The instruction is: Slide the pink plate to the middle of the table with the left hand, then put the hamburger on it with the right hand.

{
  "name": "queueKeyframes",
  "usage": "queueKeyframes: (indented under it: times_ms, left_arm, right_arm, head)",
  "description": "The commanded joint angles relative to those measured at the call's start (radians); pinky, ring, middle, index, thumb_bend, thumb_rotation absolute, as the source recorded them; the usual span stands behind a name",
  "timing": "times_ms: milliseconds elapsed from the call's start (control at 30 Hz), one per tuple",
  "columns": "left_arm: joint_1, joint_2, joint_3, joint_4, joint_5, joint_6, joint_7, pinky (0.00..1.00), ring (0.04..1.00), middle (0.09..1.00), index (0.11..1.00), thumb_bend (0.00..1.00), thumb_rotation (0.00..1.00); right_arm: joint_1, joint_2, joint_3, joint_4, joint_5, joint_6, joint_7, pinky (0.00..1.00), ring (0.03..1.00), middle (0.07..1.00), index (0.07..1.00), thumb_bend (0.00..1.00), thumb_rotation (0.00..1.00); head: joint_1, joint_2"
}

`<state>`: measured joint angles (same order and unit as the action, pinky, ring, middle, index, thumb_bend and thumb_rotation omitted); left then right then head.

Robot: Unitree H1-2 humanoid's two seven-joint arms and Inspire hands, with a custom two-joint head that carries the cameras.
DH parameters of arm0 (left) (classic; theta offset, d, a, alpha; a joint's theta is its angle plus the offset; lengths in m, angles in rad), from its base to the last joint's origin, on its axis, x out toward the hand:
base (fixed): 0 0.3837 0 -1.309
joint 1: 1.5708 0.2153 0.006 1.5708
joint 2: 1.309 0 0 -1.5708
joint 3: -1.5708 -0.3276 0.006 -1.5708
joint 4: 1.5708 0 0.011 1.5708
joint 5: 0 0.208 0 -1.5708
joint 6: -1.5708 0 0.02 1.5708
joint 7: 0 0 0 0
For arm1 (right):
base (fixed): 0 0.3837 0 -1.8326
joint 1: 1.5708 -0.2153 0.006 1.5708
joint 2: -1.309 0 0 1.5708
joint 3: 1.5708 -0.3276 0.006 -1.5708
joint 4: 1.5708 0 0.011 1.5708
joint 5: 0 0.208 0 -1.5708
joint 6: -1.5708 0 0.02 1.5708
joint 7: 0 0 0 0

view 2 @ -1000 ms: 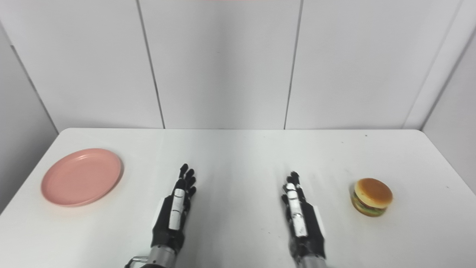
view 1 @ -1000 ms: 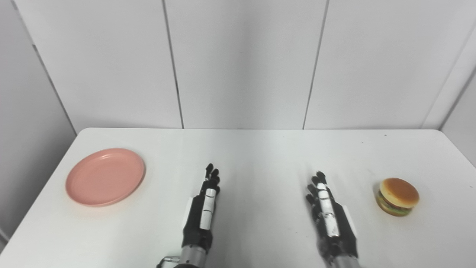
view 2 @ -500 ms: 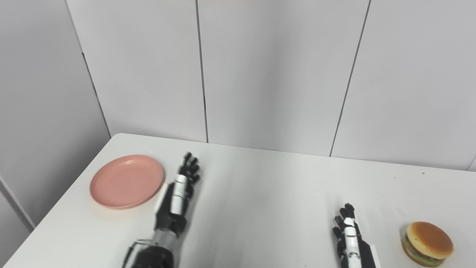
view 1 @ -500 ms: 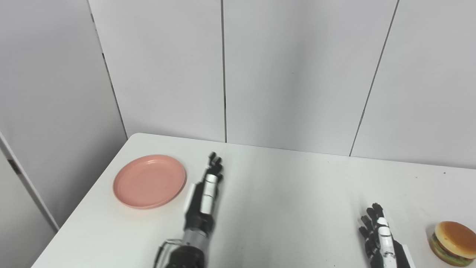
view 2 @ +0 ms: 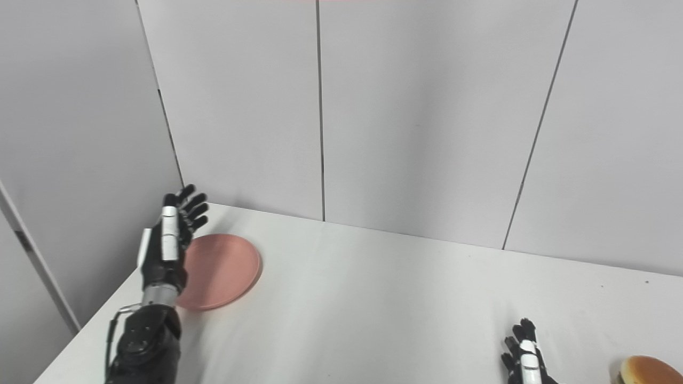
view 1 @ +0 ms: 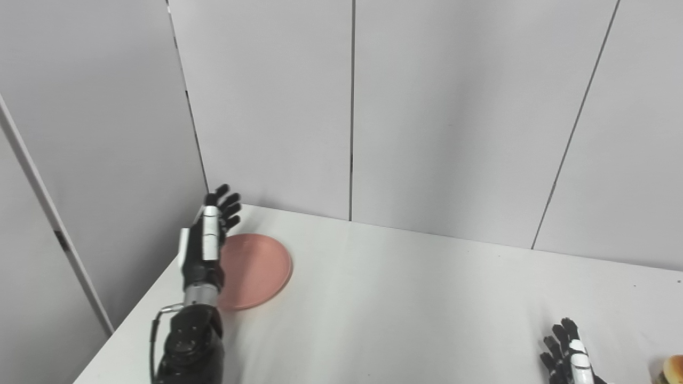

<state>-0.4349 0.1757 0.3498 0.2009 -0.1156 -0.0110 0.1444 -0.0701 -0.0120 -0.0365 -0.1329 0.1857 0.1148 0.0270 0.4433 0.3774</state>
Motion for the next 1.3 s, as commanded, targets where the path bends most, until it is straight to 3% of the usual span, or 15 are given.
queueKeyframes:
  times_ms: [0,133,267,467,833,1267]
  left_arm:
    - [-0.053,0.050,0.019,0.028,0.001,-0.065,0.023,0.78,0.779,0.767,0.770,0.83,1.00]
    - [-0.079,0.098,0.066,0.138,-0.037,-0.121,0.032,0.74,0.739,0.727,0.728,0.86,1.00]
    - [-0.091,0.140,0.076,0.244,-0.021,-0.165,0.057,0.67,0.695,0.698,0.702,0.87,1.00]
    - [-0.092,0.168,0.074,0.355,-0.048,-0.177,0.042,0.70,0.715,0.720,0.714,0.85,1.00]
    - [-0.101,0.148,0.028,0.461,-0.060,-0.200,0.019,0.72,0.743,0.745,0.742,0.84,1.00]
    - [-0.130,0.081,-0.036,0.550,-0.074,-0.256,0.000,0.73,0.742,0.747,0.751,0.83,1.00]
  right_arm:
    - [-0.025,0.005,-0.005,-0.021,0.002,-0.036,0.005,1.00,1.000,1.000,1.000,0.55,0.94]
    - [-0.019,0.013,-0.008,-0.027,0.001,-0.040,-0.001,1.00,1.000,1.000,1.000,0.54,0.94]
    - [-0.024,0.016,-0.011,0.011,-0.034,-0.103,-0.012,1.00,1.000,1.000,1.000,0.44,0.94]
    - [-0.025,0.013,-0.012,0.005,-0.033,-0.100,-0.009,1.00,1.000,1.000,1.000,0.39,0.93]
    - [-0.018,0.002,-0.007,-0.018,-0.019,-0.079,-0.001,1.00,1.000,1.000,1.000,0.41,0.93]
    - [-0.020,0.015,-0.005,-0.029,-0.026,-0.070,-0.016,1.00,1.000,1.000,1.000,0.43,0.93]
  head:
    - [0.003,0.003]
    - [0.003,0.003]
    - [0.004,0.004]
    - [0.010,0.003]
    - [0.018,0.004]
    - [0.006,0.013]
